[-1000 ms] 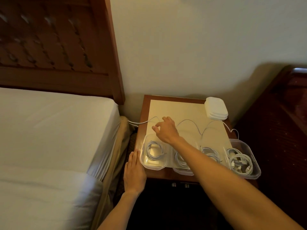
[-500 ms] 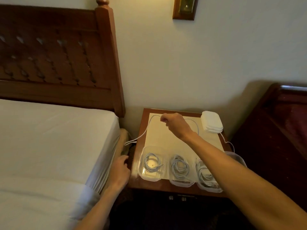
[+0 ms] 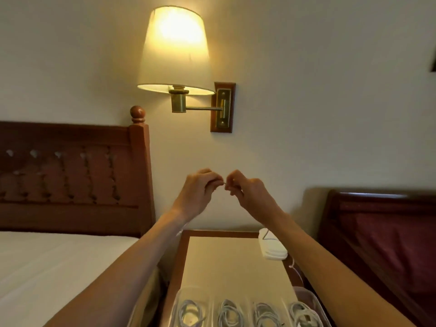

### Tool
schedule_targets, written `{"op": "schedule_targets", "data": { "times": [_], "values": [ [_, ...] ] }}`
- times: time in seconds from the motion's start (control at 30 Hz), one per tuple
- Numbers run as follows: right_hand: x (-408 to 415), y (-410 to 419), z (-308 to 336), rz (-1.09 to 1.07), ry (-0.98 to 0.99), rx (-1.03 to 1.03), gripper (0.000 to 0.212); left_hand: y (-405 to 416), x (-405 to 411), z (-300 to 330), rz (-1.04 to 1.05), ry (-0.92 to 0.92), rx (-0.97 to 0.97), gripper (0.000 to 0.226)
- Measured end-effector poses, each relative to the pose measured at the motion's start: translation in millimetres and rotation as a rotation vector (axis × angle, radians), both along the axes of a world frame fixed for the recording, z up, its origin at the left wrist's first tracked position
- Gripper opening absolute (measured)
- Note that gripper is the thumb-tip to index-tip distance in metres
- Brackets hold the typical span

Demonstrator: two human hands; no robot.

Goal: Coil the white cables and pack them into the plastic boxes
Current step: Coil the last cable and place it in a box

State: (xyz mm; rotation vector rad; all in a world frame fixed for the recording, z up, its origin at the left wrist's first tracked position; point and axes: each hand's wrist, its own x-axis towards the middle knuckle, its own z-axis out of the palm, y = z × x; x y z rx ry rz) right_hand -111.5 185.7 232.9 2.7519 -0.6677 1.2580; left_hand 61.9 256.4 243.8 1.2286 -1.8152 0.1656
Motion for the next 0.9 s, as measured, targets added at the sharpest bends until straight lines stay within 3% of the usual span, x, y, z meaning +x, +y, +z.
{"op": "schedule_targets", "data": {
  "times": [0.13, 0.27, 0.33, 0.4, 0.47, 0.6, 0.67, 0.77, 0.83, 0.9],
  "values": [
    [-38, -10, -1, -0.2, -0.046, 0.091, 0.042, 22, -9, 58, 0.067, 0.001, -0.28, 0.012],
    [-104, -31, -17, -0.379, -0.303, 0.485, 0.007, 54, 22, 103, 0.133, 0.019, -0.424, 0.013],
    [-126, -27, -7, -0.377, -0.497, 0.722, 0.03, 63, 45, 107, 0.219, 0.092, -0.432, 0.013],
    [-139, -15, 15, -0.388, -0.573, 0.835, 0.053, 66, 58, 103, 0.336, 0.139, -0.366, 0.014],
    [-141, -1, 43, -0.391, -0.568, 0.833, 0.056, 62, 66, 91, 0.396, 0.114, -0.208, 0.014],
    [-116, 42, 107, -0.048, -0.545, 0.816, 0.034, 58, 54, 79, 0.539, 0.089, 0.167, 0.021],
    [-96, 69, 132, 0.031, -0.455, 0.708, 0.035, 67, 31, 90, 0.618, 0.089, 0.097, 0.026],
    [-70, 102, 151, 0.067, -0.259, 0.514, 0.041, 91, -15, 117, 0.282, 0.179, -0.126, 0.032],
    [-55, 118, 155, 0.118, -0.166, 0.433, 0.038, 108, -41, 137, 0.036, 0.234, 0.022, 0.045],
    [-45, 128, 156, 0.164, -0.156, 0.382, 0.035, 120, -55, 145, -0.049, 0.288, 0.224, 0.05]
  ]
}}
